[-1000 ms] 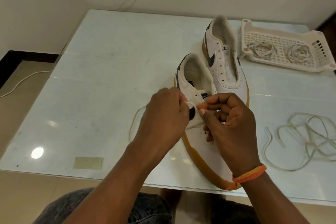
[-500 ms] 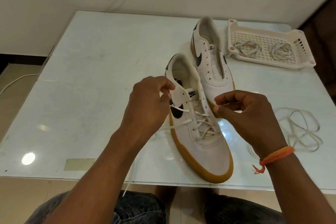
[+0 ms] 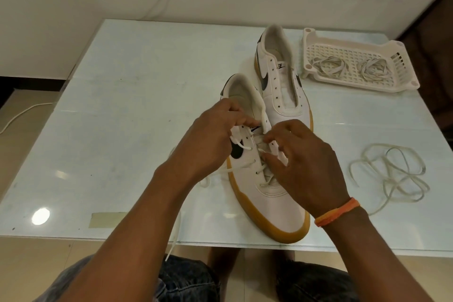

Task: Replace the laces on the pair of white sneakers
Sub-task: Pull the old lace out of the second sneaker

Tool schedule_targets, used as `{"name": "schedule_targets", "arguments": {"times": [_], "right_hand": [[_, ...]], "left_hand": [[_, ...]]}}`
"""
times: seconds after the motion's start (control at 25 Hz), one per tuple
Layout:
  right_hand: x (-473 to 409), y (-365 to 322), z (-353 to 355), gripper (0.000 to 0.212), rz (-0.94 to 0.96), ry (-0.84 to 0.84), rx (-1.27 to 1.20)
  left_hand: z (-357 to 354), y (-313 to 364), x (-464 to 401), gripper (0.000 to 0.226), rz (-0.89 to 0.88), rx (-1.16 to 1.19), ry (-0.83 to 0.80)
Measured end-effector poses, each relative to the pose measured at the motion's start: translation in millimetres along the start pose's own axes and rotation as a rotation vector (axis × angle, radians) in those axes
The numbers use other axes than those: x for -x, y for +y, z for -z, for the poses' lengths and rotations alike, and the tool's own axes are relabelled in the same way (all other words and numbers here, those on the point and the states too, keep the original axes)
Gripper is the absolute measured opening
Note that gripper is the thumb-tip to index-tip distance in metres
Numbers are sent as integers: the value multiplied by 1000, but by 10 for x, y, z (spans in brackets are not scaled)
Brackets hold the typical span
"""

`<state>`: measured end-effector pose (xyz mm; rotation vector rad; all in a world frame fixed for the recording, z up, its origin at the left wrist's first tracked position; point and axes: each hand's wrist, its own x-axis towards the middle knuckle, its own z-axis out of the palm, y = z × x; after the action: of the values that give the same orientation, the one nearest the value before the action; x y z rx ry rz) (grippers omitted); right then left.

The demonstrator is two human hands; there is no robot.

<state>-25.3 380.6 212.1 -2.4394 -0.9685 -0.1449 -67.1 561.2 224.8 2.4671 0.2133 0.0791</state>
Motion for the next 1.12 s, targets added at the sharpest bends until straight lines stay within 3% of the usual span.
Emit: {"name": "schedule_targets", "arguments": {"times": [0.12, 0.24, 0.32, 0.44, 0.48, 0.56, 0.64, 0.72, 0.88, 1.0, 1.12], "right_hand": [[8, -51, -73, 22, 80, -37, 155], [10, -33, -108, 9, 33, -27, 77], [35, 22, -69, 5, -241, -12, -247], [57, 79, 47, 17, -903, 38, -1277], [66, 67, 58, 18, -990, 79, -1388], [64, -24, 34, 18, -876, 102, -1054], [70, -162, -8, 13, -487, 146, -490], [73, -235, -96, 26, -171, 127, -159], [15, -149, -151, 21, -41, 81, -36], [-23, -43, -110, 14, -61, 15, -63], [5, -28, -151, 20, -34, -47, 23]], "left_hand": [[20, 1, 0, 42, -13, -3, 0], [49, 36, 9, 21, -6, 78, -5], [79, 52, 6, 15, -3, 106, -26], [102, 59, -13, 14, 3, 112, -55], [99, 55, -22, 14, 1, 112, -59], [87, 40, -25, 14, -3, 117, -58], [87, 19, -19, 19, -17, 102, -76], [71, 11, -9, 30, -60, 29, -142], [-33, 58, -16, 33, -109, -57, -182], [-36, 52, -16, 24, -110, 10, -155], [14, 25, -5, 23, -79, 89, -170]]}}
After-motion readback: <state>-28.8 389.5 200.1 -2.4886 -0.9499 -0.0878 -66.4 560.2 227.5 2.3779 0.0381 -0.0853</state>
